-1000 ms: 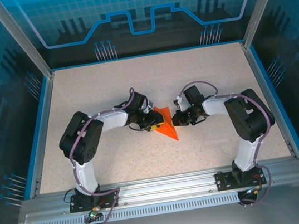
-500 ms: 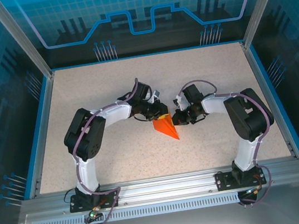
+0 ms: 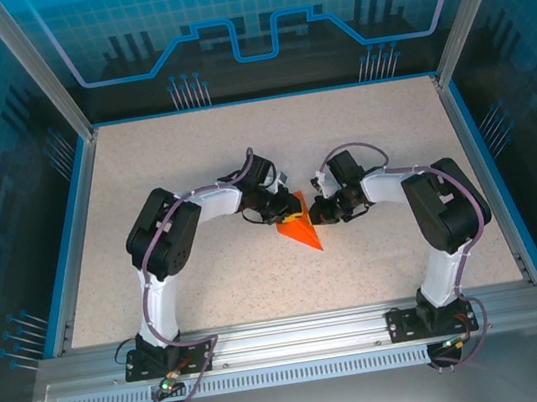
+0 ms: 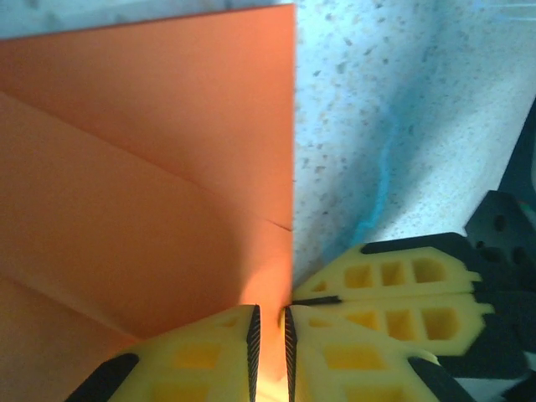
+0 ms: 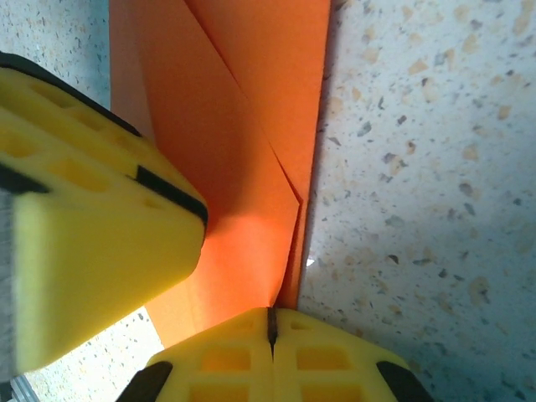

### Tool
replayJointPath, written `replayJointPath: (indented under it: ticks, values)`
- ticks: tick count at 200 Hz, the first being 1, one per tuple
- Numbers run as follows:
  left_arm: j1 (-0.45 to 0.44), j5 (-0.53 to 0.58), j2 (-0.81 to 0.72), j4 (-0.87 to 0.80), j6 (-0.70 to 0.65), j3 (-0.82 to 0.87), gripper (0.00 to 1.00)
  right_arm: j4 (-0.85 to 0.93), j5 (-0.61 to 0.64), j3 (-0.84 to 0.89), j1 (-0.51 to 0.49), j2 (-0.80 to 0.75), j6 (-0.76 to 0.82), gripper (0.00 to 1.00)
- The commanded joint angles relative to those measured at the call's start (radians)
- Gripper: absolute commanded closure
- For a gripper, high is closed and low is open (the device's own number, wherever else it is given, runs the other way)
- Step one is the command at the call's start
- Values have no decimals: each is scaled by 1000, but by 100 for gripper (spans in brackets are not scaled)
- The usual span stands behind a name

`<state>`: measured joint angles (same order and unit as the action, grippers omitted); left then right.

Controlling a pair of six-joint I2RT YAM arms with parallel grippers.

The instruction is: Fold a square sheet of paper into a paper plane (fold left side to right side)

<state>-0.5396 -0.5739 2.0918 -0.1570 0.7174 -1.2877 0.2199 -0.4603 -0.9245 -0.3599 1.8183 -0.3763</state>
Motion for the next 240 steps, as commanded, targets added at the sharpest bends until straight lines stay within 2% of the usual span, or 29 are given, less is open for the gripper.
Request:
replayJointPath:
  ticks: [1, 63, 112, 123, 154, 169, 196, 240]
  values:
    - [2, 39, 17, -49, -34, 19, 81, 57, 62, -7, -7, 33, 19, 97]
    - [7, 71, 21, -54, -31, 66, 82, 54, 52, -17, -10, -1, 9, 94]
    - [7, 71, 24, -27, -21, 103, 82, 105, 54, -20, 2, -128, 8, 72]
    - [7, 72, 22, -27, -21, 107, 82, 126, 34, -18, 2, -152, 18, 70]
    - [7, 73, 22, -26, -22, 105, 82, 101, -199, 13, -12, -174, 14, 71]
    - [7, 73, 22, -26, -23, 105, 82, 111, -266, 7, -40, -152, 19, 73]
    - [8, 73, 22, -29, -26, 103, 82, 123, -240, -4, -84, -108, 24, 74]
    - [7, 74, 20, -32, -27, 104, 82, 144, -176, -5, -86, -47, 37, 75]
